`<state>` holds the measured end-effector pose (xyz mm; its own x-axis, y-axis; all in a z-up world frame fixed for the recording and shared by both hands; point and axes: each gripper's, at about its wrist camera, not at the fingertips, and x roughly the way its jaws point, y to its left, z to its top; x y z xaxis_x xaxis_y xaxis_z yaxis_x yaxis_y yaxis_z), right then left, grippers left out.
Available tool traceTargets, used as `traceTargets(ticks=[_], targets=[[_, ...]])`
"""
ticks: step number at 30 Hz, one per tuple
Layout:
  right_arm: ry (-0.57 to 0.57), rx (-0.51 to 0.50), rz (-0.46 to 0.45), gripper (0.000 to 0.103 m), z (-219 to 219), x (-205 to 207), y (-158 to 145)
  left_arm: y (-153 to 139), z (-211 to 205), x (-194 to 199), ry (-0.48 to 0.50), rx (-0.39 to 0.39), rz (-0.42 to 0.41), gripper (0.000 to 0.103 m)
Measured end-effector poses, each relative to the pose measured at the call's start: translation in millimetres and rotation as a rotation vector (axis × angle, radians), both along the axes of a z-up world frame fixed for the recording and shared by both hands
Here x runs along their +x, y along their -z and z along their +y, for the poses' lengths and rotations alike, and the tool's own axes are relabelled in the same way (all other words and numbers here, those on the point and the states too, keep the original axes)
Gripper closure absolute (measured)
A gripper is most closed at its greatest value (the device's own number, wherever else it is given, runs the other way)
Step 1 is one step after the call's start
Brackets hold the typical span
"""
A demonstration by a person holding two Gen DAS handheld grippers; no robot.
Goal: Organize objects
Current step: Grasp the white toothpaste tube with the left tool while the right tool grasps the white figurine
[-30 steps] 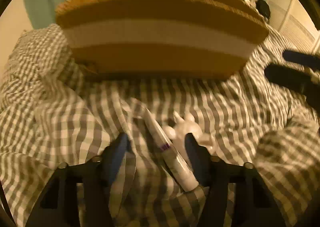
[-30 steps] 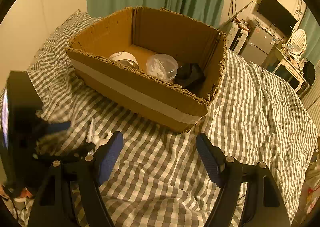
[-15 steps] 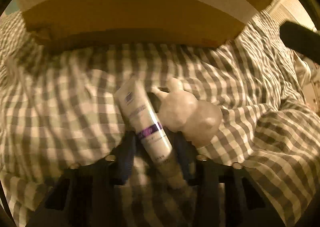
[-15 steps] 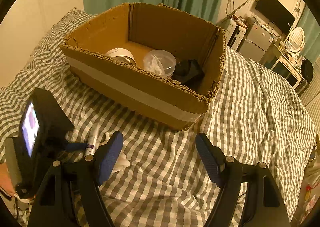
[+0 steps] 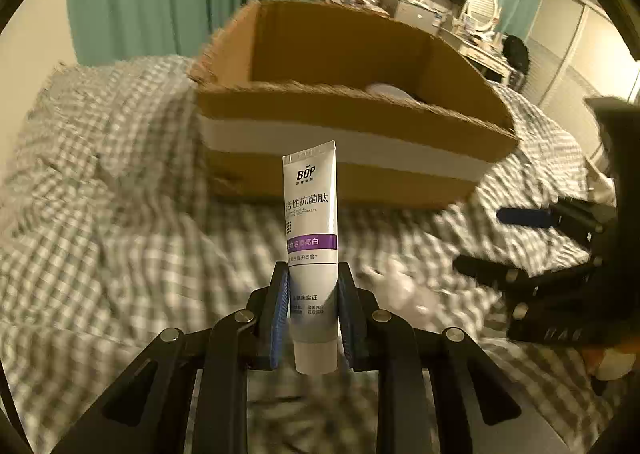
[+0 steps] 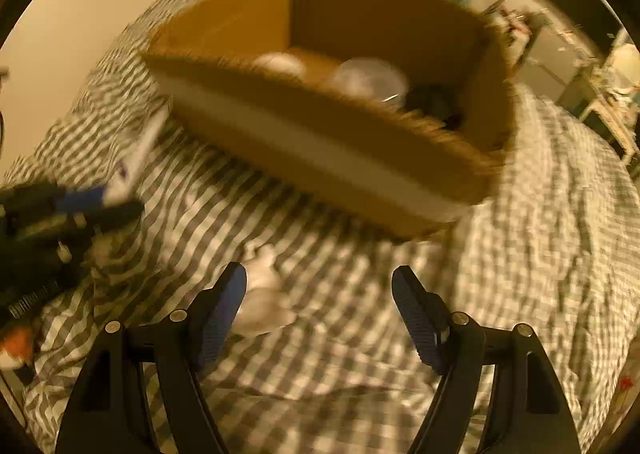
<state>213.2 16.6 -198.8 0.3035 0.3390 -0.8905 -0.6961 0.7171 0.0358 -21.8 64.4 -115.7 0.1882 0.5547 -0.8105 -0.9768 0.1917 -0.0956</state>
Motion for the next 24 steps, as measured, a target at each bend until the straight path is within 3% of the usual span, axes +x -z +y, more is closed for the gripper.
traceTargets(ticks=[2,9,14,15,17,20,22,24], targets=[[-0.033,-0.028,0.036,0.028,13.0,-0.9,12.7,1.7,2.4,-5.7,0.037,-0.001,0.011,0.081],[-0.146,-0.184,0.121,0.028,57.6,-7.7,62.6,28.8,10.7,-12.3,0.031,-0.047,0.017,0.081],[-0.126,-0.239,0.174,0.028,69.1,1.2,85.8,35.1,13.3,-21.3,0.021,-0.071,-0.010,0.081],[-0.118,-0.243,0.188,0.032,69.2,3.0,89.1,36.1,13.9,-22.8,0.018,-0.076,-0.015,0.081],[-0.111,-0.251,0.195,0.036,69.8,4.0,91.7,38.7,16.3,-26.4,0.010,-0.083,-0.021,0.081],[-0.113,-0.255,0.170,0.057,71.1,0.0,87.8,40.4,15.8,-27.3,0.010,-0.090,-0.027,0.081],[-0.065,-0.259,0.128,0.057,66.5,-2.1,78.6,39.9,14.9,-27.3,0.014,-0.089,-0.025,0.081],[-0.012,-0.202,0.111,0.057,56.4,-2.5,61.6,37.6,13.4,-27.3,0.024,-0.083,-0.025,0.081]])
